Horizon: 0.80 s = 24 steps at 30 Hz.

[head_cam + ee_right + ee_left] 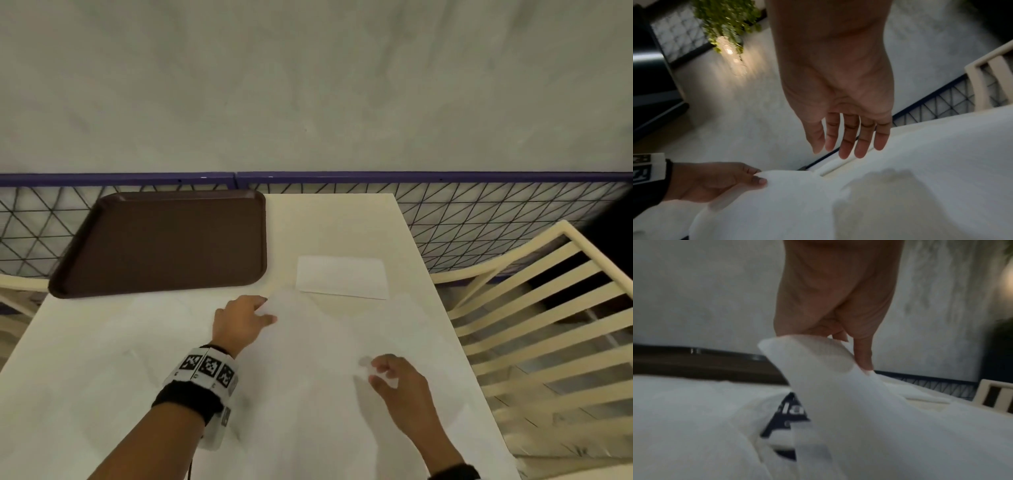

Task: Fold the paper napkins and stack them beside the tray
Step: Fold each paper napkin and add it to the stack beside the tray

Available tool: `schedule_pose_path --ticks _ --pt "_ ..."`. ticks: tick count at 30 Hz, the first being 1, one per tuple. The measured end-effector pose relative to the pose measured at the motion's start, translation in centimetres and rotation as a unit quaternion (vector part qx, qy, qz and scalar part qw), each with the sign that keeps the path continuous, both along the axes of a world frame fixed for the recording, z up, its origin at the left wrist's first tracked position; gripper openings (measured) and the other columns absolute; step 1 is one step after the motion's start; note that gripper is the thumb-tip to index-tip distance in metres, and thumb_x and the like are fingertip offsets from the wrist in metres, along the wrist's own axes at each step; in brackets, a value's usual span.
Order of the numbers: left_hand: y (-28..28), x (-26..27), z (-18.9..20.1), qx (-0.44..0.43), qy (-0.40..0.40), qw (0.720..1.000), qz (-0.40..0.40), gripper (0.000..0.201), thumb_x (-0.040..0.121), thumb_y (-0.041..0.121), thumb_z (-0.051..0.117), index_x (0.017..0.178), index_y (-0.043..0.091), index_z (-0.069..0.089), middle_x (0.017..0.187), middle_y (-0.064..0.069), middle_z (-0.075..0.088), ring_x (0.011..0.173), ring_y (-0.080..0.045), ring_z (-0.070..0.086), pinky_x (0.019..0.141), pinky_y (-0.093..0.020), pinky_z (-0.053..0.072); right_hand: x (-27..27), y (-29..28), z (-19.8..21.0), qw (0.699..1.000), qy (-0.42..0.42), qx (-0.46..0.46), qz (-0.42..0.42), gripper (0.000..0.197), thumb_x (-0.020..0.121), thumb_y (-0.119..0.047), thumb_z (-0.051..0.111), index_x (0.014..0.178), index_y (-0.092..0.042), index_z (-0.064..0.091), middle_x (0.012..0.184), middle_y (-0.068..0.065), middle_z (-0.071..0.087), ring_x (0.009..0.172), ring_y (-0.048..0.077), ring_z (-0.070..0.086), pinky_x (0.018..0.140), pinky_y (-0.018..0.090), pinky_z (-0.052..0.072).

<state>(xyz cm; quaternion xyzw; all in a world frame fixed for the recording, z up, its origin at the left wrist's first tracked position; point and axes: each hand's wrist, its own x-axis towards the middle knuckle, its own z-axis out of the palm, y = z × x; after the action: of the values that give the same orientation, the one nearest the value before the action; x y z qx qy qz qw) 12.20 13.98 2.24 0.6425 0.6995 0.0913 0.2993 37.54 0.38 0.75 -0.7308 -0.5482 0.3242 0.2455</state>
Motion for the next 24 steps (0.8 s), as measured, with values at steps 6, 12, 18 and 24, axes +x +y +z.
schedule_pose_path --ticks 6,12,18,24 --pt "-4.0 -0.9 6.6 0.116 0.052 0.985 -0.12 0.041 0.083 0.038 0.063 0.058 0.023 0.036 0.059 0.008 0.044 0.068 -0.018 0.046 0.053 -0.028 0.026 -4.7 1.1 7.1 0.977 -0.095 0.116 0.15 0.056 0.082 -0.016 0.067 0.132 -0.026 0.044 0.132 -0.01 0.045 0.122 0.009 0.036 0.106 0.022 0.029" --pt "-8.0 -1.4 13.8 0.267 0.147 0.919 -0.248 0.021 0.083 0.042 0.06 0.094 0.025 0.066 0.089 0.002 0.07 0.085 -0.021 0.065 0.067 -0.027 0.038 -12.5 3.3 15.2 0.901 -0.195 0.203 0.331 0.065 0.083 -0.021 0.066 0.138 -0.026 0.033 0.134 -0.004 0.048 0.128 0.014 0.037 0.115 0.034 0.013" --pt "-10.5 -7.6 16.9 0.104 -0.05 0.988 -0.099 0.013 0.071 0.031 0.078 0.077 0.03 0.067 0.08 0.007 0.068 0.079 -0.016 0.062 0.07 -0.039 0.052 -12.0 2.8 17.6 0.97 0.042 0.158 0.178 0.026 0.075 -0.011 0.074 0.094 -0.025 0.063 0.078 -0.008 0.055 0.073 0.007 0.051 0.064 0.013 0.039" --pt "-12.3 -8.0 16.8 0.134 -0.09 0.98 -0.113 0.007 0.074 0.031 0.076 0.08 0.029 0.072 0.075 0.009 0.069 0.071 -0.009 0.062 0.064 -0.032 0.051 -13.7 1.5 17.1 0.959 0.012 0.082 0.27 0.028 0.074 -0.019 0.076 0.099 -0.019 0.065 0.098 -0.002 0.066 0.092 0.014 0.059 0.079 0.02 0.045"
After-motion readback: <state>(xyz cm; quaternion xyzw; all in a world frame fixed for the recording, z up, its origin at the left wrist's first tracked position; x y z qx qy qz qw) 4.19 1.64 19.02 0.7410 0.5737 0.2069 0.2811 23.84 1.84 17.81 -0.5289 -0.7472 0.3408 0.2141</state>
